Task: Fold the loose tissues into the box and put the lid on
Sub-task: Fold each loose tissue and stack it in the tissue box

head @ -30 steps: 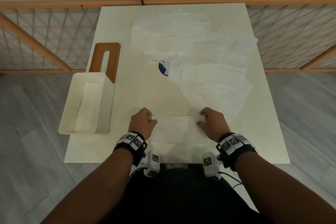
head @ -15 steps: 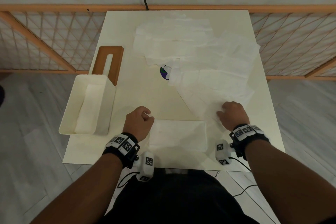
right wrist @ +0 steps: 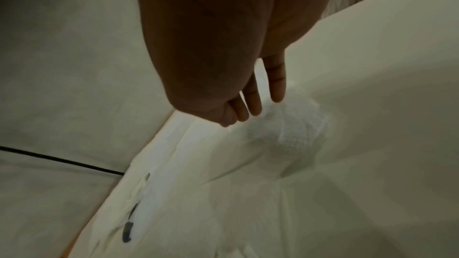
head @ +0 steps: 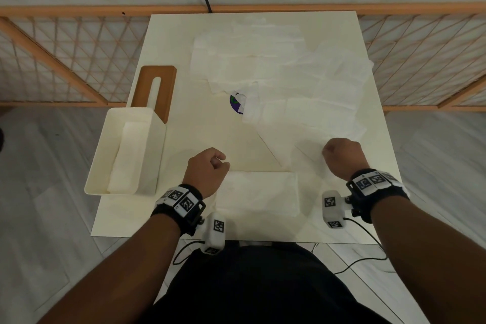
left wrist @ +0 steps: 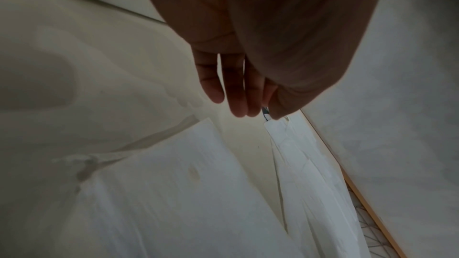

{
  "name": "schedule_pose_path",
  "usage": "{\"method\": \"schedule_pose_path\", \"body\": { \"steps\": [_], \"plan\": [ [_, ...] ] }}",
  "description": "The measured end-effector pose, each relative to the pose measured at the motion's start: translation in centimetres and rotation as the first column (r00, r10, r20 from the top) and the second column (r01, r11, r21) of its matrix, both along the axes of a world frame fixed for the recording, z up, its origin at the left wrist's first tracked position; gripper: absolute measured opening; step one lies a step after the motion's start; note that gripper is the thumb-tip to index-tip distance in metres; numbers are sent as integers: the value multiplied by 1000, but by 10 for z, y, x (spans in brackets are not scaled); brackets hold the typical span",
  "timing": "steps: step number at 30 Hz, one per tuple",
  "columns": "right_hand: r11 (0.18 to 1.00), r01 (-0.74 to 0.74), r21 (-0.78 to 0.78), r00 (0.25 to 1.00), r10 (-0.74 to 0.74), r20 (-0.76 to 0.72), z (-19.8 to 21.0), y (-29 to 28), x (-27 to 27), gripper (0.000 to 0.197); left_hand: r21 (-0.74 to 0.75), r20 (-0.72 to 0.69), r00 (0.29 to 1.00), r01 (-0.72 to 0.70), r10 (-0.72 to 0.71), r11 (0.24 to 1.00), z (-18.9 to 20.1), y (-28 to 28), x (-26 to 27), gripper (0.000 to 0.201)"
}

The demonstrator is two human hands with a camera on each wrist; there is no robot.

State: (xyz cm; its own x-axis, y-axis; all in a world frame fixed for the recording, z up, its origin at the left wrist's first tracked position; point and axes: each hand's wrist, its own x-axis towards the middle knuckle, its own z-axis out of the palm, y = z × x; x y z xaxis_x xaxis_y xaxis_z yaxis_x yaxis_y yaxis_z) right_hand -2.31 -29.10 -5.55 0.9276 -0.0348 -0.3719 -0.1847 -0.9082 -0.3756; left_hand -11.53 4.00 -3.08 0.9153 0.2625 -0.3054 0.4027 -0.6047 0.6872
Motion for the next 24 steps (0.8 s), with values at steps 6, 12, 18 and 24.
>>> {"method": "schedule_pose_path", "body": {
  "steps": [6, 12, 18, 24],
  "plan": [
    [995, -99, 7, 994, 99, 41, -5, 14, 8, 22, -21, -25, 999, 45, -45, 999, 1, -7, 3, 9],
    [968, -204, -145, 978, 209, 21, -11, 39, 25, 24, -12, -44, 997, 62, -63, 998, 3, -1, -3, 7],
    [984, -123, -131, 991, 128, 27, -4, 41, 33, 26, -7, -43, 999, 15, -16, 1000, 6, 10, -7, 7],
    [971, -239, 29, 934, 222, 280, 65, 41, 67, 24, -40, 6, 1000, 6, -6, 999, 12, 9, 8, 8]
  ]
}}
